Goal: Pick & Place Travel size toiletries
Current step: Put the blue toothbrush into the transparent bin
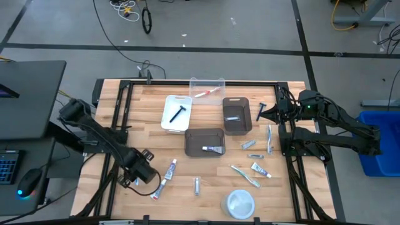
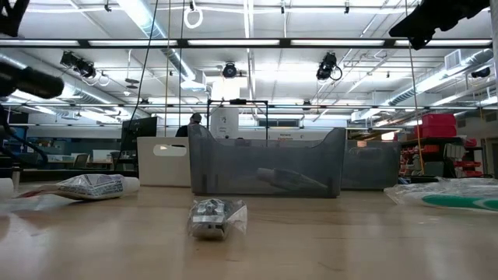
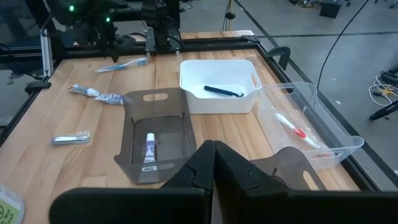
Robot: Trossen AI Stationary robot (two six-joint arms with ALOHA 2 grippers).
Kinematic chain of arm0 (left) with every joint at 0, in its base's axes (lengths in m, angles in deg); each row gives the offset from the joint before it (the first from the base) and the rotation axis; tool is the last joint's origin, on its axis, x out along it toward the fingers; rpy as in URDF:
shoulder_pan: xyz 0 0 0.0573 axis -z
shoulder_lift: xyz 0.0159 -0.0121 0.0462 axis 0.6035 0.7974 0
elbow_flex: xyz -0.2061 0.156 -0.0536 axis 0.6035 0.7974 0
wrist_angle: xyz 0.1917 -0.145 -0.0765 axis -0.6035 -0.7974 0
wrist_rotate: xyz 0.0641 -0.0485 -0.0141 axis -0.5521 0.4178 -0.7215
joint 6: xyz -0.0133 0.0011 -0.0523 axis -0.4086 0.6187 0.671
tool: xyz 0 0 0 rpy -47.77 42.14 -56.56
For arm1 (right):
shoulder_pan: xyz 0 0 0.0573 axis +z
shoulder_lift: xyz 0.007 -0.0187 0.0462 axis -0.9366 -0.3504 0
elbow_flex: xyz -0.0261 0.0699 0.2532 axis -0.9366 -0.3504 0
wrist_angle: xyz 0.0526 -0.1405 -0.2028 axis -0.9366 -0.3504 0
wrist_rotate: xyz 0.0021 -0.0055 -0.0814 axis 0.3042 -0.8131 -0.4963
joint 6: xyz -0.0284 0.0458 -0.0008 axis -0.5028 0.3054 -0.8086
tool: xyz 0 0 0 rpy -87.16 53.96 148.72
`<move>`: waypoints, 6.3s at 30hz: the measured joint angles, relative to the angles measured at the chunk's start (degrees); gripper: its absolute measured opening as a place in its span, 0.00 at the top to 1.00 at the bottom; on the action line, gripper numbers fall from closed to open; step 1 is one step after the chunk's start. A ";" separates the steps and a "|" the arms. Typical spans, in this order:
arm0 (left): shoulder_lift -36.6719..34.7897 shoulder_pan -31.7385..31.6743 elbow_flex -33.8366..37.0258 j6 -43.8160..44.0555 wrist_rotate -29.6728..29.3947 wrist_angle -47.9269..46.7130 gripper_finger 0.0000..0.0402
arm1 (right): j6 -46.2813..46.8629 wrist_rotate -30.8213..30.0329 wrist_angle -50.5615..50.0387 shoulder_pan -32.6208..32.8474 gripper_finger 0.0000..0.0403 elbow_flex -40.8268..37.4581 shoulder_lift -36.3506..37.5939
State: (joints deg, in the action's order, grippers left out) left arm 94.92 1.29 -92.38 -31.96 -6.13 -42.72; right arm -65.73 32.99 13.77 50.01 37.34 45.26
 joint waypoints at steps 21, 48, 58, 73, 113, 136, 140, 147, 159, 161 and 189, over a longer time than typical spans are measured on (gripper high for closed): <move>4.30 4.75 4.00 -3.17 -3.03 0.53 0.51 | 0.00 0.01 0.00 -0.01 0.97 0.00 0.01; 8.25 5.36 5.09 -6.19 -3.51 2.81 0.72 | 0.00 -0.01 0.00 0.00 0.97 0.00 0.01; 8.25 5.36 5.01 -6.19 -3.17 3.22 0.84 | 0.00 0.00 0.00 -0.01 0.97 0.00 0.01; 8.43 5.43 0.54 -9.10 -0.80 2.57 0.86 | -0.02 0.01 0.00 -0.01 0.97 0.00 0.01; 2.85 -18.67 -12.15 -25.65 -15.47 -0.36 0.85 | -0.02 0.01 -0.02 -0.01 0.97 0.00 0.01; 2.90 -38.27 -12.15 -30.89 -15.87 0.62 0.85 | -0.02 0.01 0.00 -0.01 0.97 0.00 0.01; 2.90 -40.01 -12.15 -29.98 -15.02 0.62 0.85 | -0.02 -0.01 -0.02 0.01 0.97 0.00 -0.01; 2.92 -41.34 -12.15 -28.24 -15.04 3.93 0.85 | 0.00 0.00 0.00 0.00 0.97 0.00 0.00; 2.92 -43.66 -16.96 -26.23 -11.57 1.46 0.85 | 0.00 0.00 0.00 0.01 0.97 0.02 0.01; 2.92 -43.64 -18.51 -26.23 -12.68 -0.34 0.85 | -0.02 0.01 0.00 0.01 0.97 0.02 0.01; 3.14 -54.85 -25.24 -10.71 -7.08 12.95 0.85 | -0.02 0.01 -0.02 -0.01 0.97 0.02 0.01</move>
State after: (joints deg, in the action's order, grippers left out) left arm 98.05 -53.57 -117.63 -42.67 -13.21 -29.77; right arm -65.75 33.00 13.75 50.00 37.36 45.27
